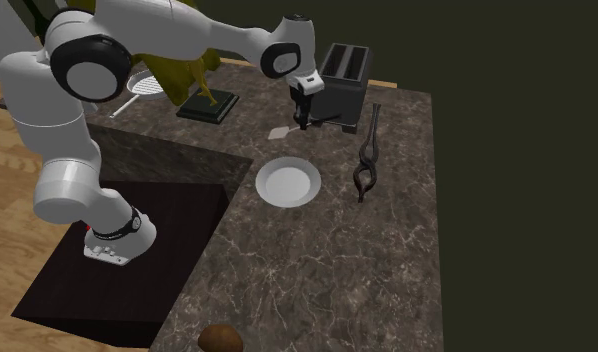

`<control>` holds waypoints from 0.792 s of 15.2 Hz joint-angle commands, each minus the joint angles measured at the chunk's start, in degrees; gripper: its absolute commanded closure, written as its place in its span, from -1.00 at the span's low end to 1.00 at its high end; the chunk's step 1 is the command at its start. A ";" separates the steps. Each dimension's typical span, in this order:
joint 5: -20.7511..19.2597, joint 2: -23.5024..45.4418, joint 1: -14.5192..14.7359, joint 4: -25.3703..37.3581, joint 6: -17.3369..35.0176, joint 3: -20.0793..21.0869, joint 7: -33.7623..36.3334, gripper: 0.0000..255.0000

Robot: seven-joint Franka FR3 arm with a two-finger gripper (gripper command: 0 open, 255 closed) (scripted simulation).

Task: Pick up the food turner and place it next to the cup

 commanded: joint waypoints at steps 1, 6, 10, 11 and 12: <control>-0.19 0.54 0.08 -0.78 1.32 -0.04 0.24 1.00; -0.70 2.03 0.17 -2.59 4.58 -0.24 0.68 1.00; -1.00 2.94 0.23 -3.44 6.31 -0.37 0.94 1.00; -1.00 2.94 0.23 -3.44 6.31 -0.37 0.94 1.00; -1.00 2.94 0.23 -3.43 6.31 -0.37 0.94 1.00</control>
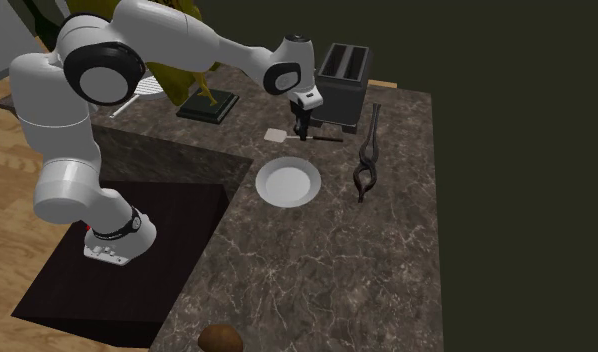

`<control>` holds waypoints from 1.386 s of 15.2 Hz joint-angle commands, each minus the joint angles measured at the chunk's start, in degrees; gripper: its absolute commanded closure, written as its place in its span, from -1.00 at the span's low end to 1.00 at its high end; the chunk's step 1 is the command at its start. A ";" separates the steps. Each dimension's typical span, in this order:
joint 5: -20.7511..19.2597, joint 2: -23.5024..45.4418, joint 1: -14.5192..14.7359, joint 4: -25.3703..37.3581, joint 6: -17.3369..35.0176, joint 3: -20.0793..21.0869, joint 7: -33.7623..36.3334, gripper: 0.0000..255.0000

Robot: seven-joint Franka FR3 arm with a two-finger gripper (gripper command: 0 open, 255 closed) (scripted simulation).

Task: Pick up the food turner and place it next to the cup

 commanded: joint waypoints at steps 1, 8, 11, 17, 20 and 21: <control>-0.01 0.01 0.01 -0.08 0.10 0.00 0.03 1.00; -0.01 0.01 0.01 -0.08 0.10 0.00 0.03 -1.00; 0.27 -0.93 -0.02 0.53 -1.44 0.14 -0.15 -1.00; 0.98 -3.26 -0.07 2.68 -5.86 0.48 -0.60 -1.00; 0.98 -3.26 -0.07 2.68 -5.86 0.48 -0.60 -1.00; 0.98 -3.26 -0.07 2.68 -5.86 0.48 -0.60 -1.00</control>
